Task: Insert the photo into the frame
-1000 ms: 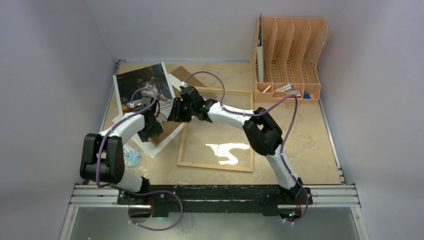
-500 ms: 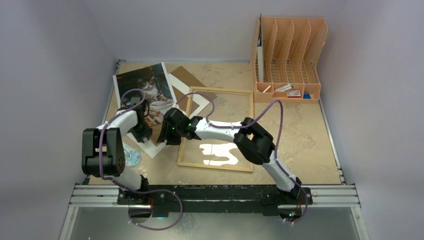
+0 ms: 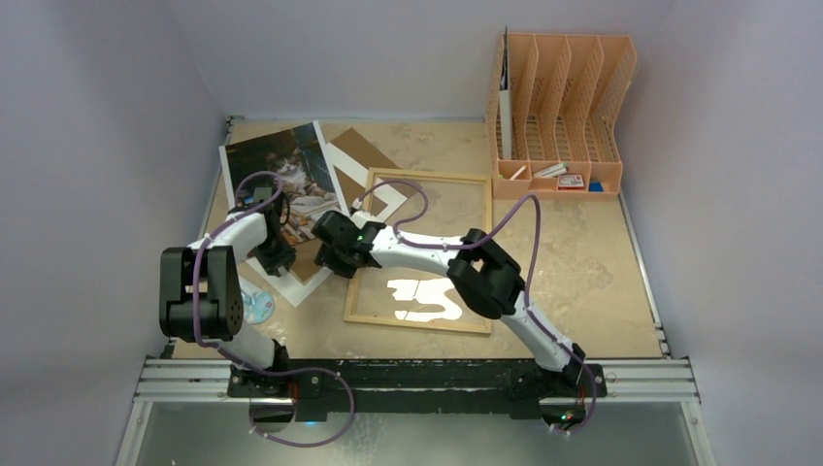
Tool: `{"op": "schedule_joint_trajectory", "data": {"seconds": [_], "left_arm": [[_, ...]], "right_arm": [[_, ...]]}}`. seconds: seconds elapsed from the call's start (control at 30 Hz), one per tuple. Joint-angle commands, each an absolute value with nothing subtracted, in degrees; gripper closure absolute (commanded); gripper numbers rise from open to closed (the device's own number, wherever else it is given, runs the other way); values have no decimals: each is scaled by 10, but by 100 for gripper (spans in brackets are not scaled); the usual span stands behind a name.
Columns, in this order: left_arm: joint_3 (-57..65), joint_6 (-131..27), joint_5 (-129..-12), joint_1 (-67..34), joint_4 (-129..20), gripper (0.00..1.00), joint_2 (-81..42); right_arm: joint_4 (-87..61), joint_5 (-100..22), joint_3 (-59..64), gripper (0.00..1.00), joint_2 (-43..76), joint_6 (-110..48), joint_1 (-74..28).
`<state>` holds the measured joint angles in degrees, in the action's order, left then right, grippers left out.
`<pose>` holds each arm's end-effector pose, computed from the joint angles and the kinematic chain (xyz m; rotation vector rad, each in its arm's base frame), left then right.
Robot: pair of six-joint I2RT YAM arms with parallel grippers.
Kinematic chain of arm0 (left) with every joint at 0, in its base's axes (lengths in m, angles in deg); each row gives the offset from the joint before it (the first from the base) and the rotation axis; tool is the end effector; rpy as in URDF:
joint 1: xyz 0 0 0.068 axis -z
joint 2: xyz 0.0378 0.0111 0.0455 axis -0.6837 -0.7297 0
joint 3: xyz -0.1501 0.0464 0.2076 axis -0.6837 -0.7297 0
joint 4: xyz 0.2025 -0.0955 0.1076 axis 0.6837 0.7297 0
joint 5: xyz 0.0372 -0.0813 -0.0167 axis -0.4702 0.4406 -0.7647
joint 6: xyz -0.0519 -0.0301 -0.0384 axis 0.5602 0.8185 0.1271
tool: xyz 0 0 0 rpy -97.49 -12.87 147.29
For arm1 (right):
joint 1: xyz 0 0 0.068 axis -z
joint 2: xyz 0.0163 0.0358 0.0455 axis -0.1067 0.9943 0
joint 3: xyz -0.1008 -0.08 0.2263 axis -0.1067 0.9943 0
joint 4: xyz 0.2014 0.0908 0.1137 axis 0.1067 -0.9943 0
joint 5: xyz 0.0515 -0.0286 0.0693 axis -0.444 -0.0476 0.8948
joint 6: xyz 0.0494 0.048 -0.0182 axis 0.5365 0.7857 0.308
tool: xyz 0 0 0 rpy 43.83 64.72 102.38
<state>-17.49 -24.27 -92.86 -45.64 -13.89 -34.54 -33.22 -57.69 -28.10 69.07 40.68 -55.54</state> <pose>0.2630 0.0259 0.1347 -1.0510 2.6598 0.2465 0.2542 0.4471 0.1469 0.4794 2.5395 0.8536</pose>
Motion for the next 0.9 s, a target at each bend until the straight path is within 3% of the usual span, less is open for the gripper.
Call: {"op": "schedule_joint_trajectory", "data": {"seconds": [0.0,0.23,0.43,0.87], "left_arm": [[-188,-259,-938,-461,-153,71,-360],[-191,-262,-926,-462,-157,71,-361],[-189,-265,-919,-461,-159,70,-361],[-186,-270,-904,-461,-165,64,-337]], "right_arm": [[-417,-639,-319,46,727,447,-552],[-392,-613,-310,44,742,474,-541],[-192,-543,-163,45,678,479,-533],[59,-466,-63,48,623,386,-522]]}}
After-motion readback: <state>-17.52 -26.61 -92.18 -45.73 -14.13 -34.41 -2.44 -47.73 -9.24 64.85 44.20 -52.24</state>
